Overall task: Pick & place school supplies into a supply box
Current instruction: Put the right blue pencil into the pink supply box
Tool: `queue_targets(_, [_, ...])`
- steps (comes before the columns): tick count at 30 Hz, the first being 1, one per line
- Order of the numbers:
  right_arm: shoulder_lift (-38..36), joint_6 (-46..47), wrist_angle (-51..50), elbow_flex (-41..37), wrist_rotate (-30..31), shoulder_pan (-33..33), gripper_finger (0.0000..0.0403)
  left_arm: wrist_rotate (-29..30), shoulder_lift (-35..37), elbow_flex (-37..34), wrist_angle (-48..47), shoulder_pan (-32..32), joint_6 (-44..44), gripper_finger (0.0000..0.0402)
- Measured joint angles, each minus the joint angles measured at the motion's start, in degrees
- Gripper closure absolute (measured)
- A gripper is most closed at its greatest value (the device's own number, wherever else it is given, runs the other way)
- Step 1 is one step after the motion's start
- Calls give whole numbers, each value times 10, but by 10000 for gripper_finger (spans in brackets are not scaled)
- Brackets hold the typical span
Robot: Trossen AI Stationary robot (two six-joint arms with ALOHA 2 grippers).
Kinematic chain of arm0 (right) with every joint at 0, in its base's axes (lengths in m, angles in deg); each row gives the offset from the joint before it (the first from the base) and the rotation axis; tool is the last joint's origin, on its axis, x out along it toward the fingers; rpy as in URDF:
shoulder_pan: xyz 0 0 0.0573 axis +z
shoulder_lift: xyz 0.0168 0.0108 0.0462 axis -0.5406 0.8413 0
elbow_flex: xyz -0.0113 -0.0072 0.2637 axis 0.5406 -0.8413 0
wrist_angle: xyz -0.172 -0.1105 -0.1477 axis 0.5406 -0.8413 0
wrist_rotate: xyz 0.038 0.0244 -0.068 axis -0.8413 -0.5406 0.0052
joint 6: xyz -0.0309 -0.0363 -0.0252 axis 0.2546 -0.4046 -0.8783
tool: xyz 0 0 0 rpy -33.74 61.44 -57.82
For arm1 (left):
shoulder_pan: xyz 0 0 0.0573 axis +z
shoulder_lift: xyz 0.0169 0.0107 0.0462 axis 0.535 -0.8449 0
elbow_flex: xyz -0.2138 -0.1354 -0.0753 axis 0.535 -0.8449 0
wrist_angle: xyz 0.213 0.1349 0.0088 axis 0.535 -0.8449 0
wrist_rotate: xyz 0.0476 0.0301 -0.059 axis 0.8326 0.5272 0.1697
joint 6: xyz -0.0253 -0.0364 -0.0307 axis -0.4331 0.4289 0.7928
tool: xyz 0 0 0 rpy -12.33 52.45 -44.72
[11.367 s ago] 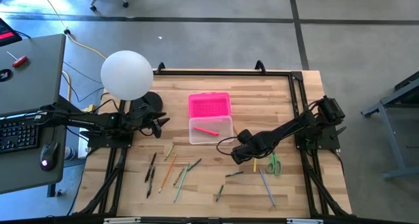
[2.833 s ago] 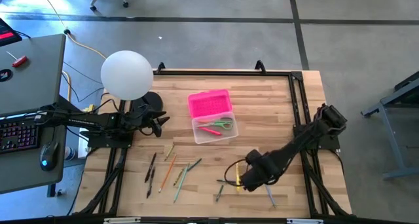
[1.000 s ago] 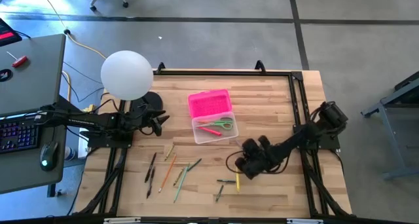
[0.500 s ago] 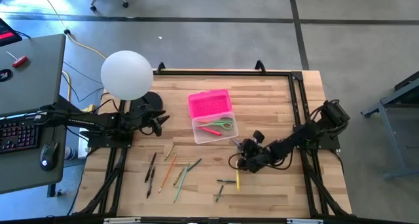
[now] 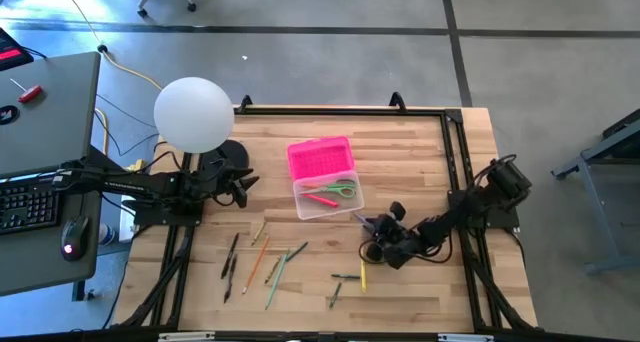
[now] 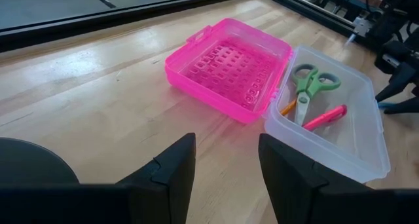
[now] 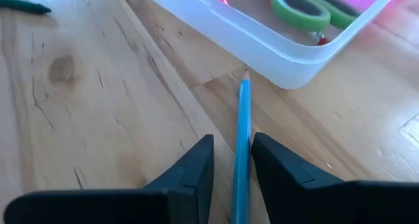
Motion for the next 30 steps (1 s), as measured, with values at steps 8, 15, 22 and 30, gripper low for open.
queue_targets(8, [58,26,51,0,81,23,314,0,0,0,0,0,11,204])
queue_targets(15, [65,16,54,0,90,25,331,5,0,0,0,0,12,204])
queue_targets(22, [65,10,52,0,89,24,394,5,0,0,0,0,12,204])
queue_targets(30, [39,-259,225,-5,63,44,396,4,0,0,0,0,11,204])
